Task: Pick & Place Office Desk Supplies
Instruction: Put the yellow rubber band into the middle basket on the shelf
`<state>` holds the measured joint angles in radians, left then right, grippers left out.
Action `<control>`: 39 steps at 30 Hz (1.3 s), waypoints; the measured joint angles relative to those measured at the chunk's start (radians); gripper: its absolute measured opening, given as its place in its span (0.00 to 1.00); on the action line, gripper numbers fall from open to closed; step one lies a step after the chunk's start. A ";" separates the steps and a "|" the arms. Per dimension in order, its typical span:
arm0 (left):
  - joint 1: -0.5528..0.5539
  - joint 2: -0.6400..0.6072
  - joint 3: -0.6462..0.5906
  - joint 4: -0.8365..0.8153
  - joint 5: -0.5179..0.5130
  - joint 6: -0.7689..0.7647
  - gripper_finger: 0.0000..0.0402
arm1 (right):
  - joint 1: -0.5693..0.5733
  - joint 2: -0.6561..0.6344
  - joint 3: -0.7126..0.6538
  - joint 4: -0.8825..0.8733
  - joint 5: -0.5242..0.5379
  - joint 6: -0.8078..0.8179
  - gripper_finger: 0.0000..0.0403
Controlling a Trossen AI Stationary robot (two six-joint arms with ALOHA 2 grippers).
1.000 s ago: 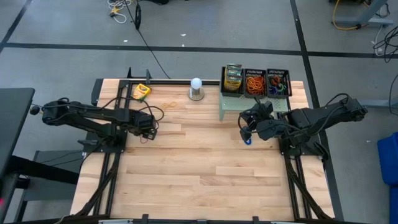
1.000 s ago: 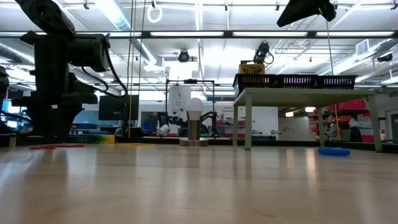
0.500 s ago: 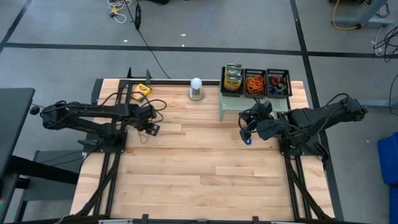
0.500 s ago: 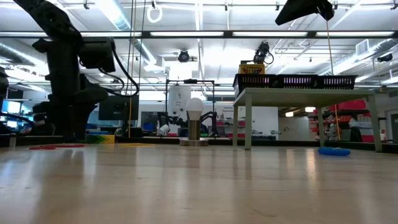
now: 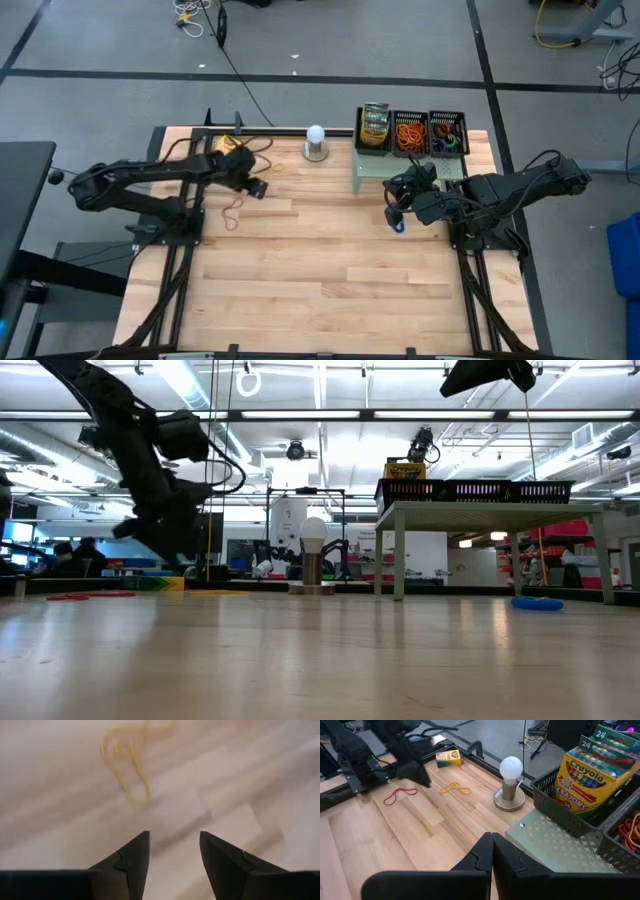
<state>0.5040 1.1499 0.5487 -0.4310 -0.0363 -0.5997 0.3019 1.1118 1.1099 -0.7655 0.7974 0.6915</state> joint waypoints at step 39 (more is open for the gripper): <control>0.084 0.346 0.237 0.055 -0.062 0.363 0.01 | 0.000 0.001 0.001 0.062 0.012 -0.067 0.02</control>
<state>0.5878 1.4960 0.7856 -0.3755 -0.0982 -0.2363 0.3019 1.1130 1.1107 -0.7030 0.8099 0.6242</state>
